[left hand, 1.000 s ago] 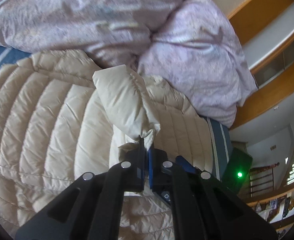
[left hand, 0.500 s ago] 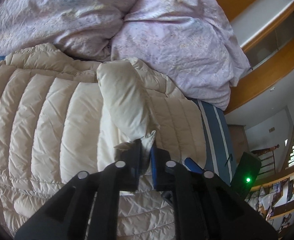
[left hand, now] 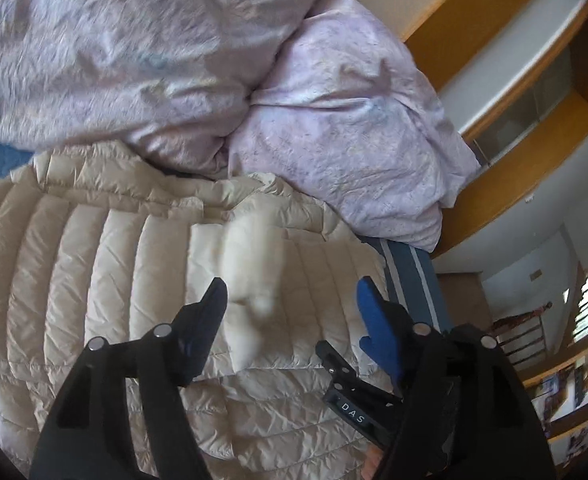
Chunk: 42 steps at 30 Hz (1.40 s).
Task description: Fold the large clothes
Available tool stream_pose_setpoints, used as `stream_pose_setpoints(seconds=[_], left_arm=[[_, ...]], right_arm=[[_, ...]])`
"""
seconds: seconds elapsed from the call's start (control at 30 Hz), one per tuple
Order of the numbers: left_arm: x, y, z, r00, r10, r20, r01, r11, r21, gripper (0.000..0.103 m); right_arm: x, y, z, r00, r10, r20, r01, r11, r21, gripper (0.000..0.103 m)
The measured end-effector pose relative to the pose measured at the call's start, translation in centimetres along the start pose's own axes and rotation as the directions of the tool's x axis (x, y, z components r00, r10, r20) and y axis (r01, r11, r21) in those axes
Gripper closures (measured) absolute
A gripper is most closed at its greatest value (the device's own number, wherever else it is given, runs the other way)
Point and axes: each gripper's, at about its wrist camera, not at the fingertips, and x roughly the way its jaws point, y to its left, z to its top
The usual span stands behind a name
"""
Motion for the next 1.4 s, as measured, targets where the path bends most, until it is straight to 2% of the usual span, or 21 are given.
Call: stream_pose_setpoints(seconds=[0.13,0.37,0.63,0.73,0.93,1.4], left_arm=[[1.0,0.2,-0.6,1.000,-0.004,-0.030,0.003,1.000,-0.024,0.037],[0.5,1.9,-0.7,0.993,0.116,-0.021,-0.116,0.993,0.009,0.037],[0.0,6.9,-1.1,0.972,0.232,-0.044,-0.234,0.971,-0.044,0.037],[-0.1,8.3,-1.4,0.962,0.269,-0.054,-0.272,0.961,-0.053,0.037],[0.0,10.6,-1.5,0.945,0.317,-0.075,-0.322,0.944,-0.068,0.037],[3.0,11.4,-1.1,0.916,0.385,-0.111,-0.387,0.922,0.001,0.036]], right_arm=[[-0.2,0.1,-0.4,1.000,0.005,0.004,-0.005,1.000,0.002,0.031],[-0.5,0.8,0.3,0.999,0.048,0.017,-0.049,0.999,0.014,0.033],[1.2,5.4,1.5,0.992,0.123,-0.002,-0.123,0.991,-0.046,0.067],[2.5,6.6,1.3,0.993,0.115,-0.032,-0.117,0.991,-0.070,0.073],[4.1,7.0,1.0,0.992,0.104,-0.072,-0.107,0.993,-0.047,0.074],[7.1,5.7,0.0,0.987,0.006,-0.159,-0.008,1.000,-0.009,0.077]])
